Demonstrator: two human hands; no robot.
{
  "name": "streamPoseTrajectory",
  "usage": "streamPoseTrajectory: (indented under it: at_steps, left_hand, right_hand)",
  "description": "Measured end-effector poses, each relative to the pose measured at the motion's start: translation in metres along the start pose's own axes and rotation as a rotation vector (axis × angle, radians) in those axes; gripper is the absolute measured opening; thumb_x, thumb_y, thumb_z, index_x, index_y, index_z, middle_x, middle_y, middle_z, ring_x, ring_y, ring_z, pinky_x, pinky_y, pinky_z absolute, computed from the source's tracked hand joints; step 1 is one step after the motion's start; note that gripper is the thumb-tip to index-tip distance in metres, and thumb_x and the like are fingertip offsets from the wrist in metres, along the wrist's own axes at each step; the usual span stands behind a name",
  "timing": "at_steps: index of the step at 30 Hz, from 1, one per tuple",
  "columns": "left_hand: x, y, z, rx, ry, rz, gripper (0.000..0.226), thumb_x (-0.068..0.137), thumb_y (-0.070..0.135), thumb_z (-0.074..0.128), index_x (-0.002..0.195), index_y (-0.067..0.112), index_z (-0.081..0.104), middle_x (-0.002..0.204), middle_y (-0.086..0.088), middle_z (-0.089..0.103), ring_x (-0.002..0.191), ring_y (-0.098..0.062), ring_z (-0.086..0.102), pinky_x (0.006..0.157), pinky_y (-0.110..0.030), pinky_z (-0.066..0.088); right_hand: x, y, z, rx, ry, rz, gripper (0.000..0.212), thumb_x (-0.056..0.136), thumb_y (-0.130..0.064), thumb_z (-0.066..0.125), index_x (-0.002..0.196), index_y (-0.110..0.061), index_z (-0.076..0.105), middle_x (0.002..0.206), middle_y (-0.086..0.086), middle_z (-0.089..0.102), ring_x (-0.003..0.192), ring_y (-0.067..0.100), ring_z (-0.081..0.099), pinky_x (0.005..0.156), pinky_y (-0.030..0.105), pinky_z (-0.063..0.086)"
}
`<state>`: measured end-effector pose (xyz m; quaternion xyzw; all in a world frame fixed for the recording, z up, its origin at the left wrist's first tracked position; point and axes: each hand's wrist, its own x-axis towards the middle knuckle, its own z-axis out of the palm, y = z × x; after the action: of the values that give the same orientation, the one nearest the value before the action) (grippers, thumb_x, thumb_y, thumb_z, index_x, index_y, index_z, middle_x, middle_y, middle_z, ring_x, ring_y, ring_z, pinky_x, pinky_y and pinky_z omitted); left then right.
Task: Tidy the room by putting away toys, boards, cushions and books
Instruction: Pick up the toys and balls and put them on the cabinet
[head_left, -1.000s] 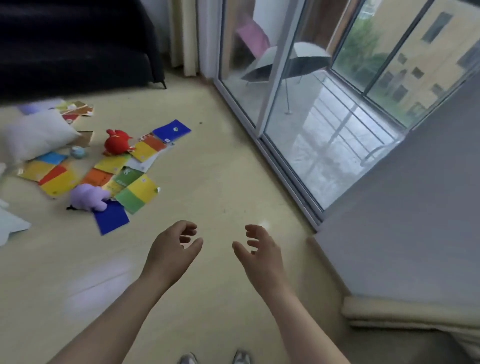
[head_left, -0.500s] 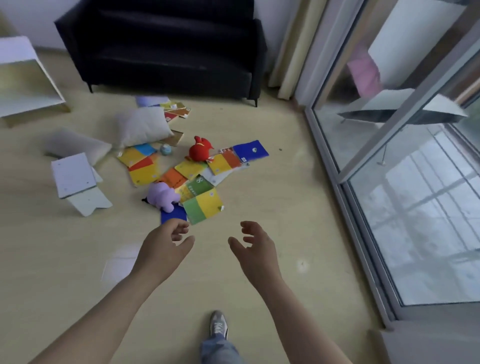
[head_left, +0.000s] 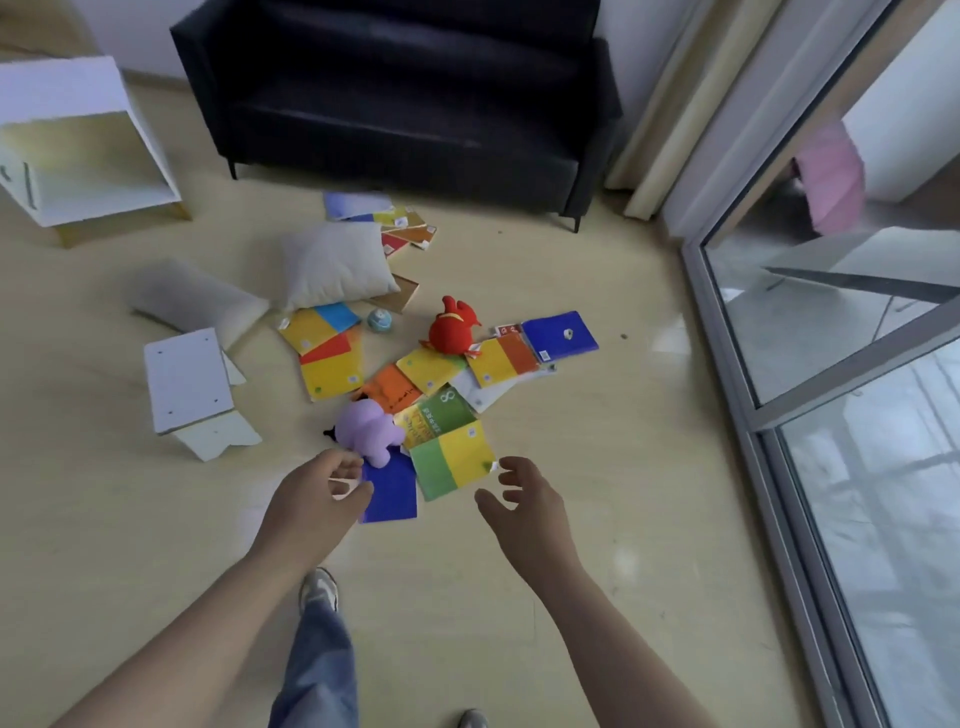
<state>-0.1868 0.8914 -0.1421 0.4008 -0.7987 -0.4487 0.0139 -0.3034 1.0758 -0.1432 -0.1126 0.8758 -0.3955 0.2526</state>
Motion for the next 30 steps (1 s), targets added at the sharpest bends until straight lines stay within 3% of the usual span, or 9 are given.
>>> streamPoseTrajectory:
  at_steps: [11,21,30]
  left_hand:
    - [0.183,-0.015,-0.098,0.133,-0.129,0.032,0.023,0.087,0.019,0.063,0.109,0.013,0.06,0.106,0.001,0.063,0.095,-0.017,0.06,0.075,-0.027,0.043]
    - [0.281,-0.002,-0.088,0.169,-0.159,0.052,0.027,0.086,0.017,0.065,0.112,0.014,0.059,0.111,0.0,0.061,0.1,-0.02,0.06,0.077,-0.032,0.046]
    - [0.38,-0.02,-0.044,0.208,-0.126,0.022,0.032,0.084,0.021,0.067,0.114,0.014,0.058,0.116,-0.004,0.06,0.102,-0.023,0.058,0.082,-0.036,0.047]
  right_hand:
    - [0.104,-0.094,0.087,-0.019,0.052,0.134,0.047,0.088,-0.026,0.064,0.131,-0.018,0.05,0.124,-0.002,0.059,0.107,0.018,0.057,0.087,0.034,0.049]
    - [0.209,-0.113,0.094,-0.067,0.049,0.142,0.045,0.089,-0.029,0.063,0.131,-0.02,0.05,0.127,-0.003,0.057,0.111,0.016,0.054,0.087,0.031,0.048]
    - [0.315,-0.089,0.107,-0.144,0.031,0.116,0.048,0.088,-0.027,0.061,0.133,-0.019,0.048,0.134,-0.002,0.054,0.119,0.016,0.052,0.091,0.029,0.045]
